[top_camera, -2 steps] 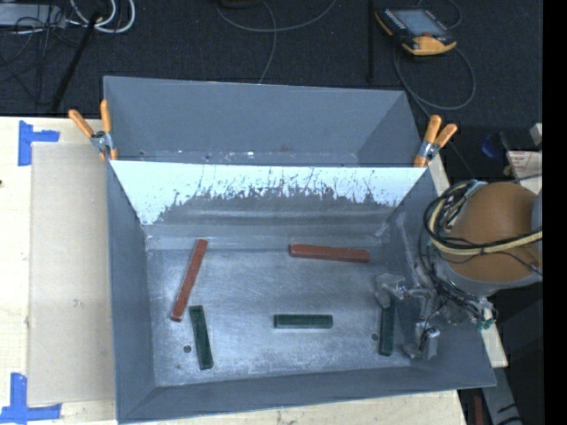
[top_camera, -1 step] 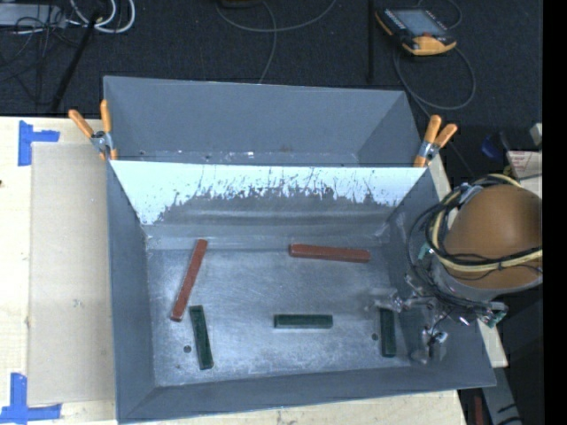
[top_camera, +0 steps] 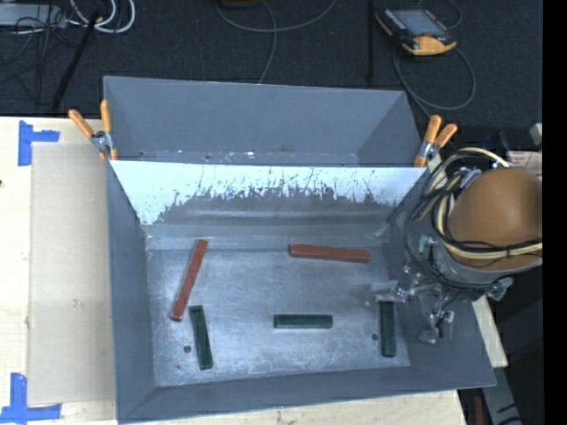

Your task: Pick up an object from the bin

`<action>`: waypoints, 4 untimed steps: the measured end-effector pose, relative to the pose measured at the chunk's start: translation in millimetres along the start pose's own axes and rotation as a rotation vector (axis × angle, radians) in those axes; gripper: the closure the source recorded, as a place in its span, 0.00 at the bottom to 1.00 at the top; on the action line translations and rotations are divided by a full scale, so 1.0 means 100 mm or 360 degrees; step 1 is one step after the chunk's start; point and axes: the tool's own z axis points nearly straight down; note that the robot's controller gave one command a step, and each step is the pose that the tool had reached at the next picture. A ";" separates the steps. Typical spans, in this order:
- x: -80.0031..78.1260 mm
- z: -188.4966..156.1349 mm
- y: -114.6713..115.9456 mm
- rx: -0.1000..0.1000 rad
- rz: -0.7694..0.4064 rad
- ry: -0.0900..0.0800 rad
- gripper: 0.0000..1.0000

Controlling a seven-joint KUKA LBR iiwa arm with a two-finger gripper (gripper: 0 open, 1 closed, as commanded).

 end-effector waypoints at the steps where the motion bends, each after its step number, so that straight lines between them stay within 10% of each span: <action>1: -0.09 0.34 0.00 -0.0012 -0.0607 -0.0007 0.00; 2: -0.13 0.33 0.03 -0.0009 -0.0610 -0.0004 0.00; 3: -0.10 0.35 0.01 -0.0005 -0.0603 0.0001 1.00; 4: -0.12 -0.51 0.00 0.0010 -0.0596 0.0000 1.00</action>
Offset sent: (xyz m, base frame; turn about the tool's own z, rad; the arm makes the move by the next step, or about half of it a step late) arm 0.0033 0.0003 -0.0370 -0.3810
